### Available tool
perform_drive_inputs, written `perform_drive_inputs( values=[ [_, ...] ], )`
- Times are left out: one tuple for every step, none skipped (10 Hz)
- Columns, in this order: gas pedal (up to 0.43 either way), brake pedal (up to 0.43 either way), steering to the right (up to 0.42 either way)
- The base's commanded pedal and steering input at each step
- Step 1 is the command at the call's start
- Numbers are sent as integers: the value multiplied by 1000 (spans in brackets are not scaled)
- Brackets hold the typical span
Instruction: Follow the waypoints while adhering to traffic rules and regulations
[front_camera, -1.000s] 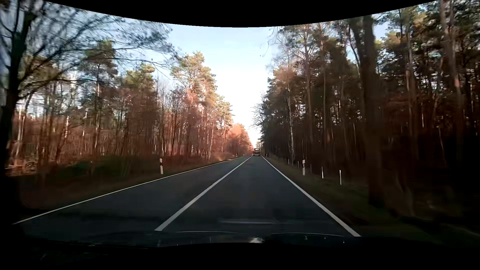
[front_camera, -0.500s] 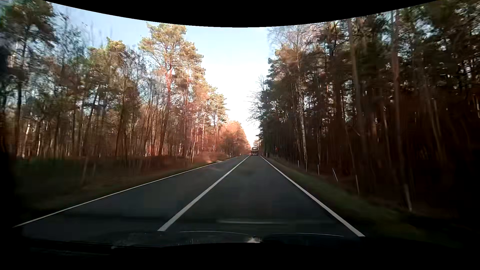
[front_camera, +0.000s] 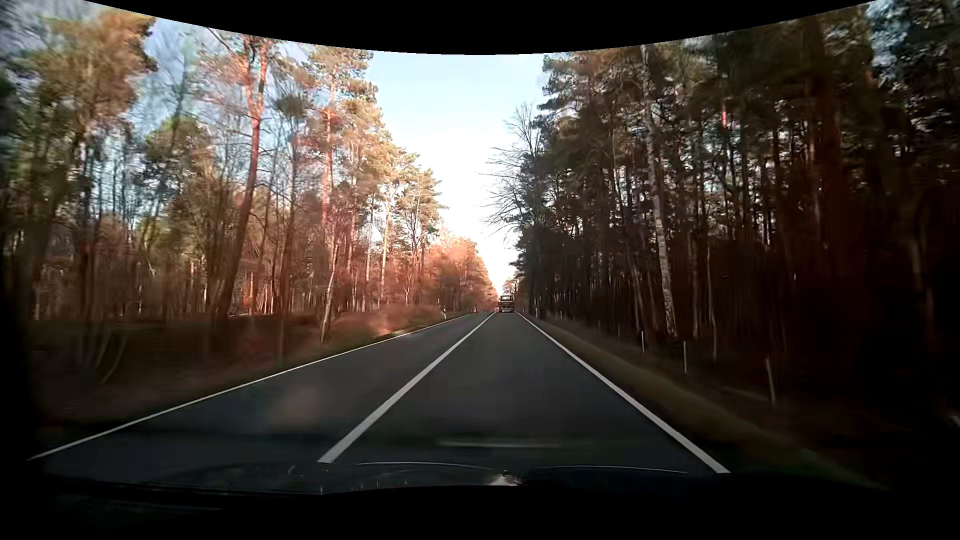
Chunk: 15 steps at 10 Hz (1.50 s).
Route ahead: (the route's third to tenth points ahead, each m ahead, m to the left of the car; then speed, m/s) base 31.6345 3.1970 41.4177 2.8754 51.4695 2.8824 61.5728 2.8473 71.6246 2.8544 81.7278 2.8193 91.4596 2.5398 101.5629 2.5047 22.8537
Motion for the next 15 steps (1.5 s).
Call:
perform_drive_inputs(
  values=[
    [130,0,1],
    [118,0,1],
    [118,0,1],
    [118,0,0],
    [118,0,0],
    [118,0,0],
    [118,0,0],
    [118,0,0],
    [118,0,0],
    [118,0,0],
    [118,0,0],
    [118,0,-1],
    [118,0,0],
    [118,0,-1],
    [118,0,-1]
  ],
)
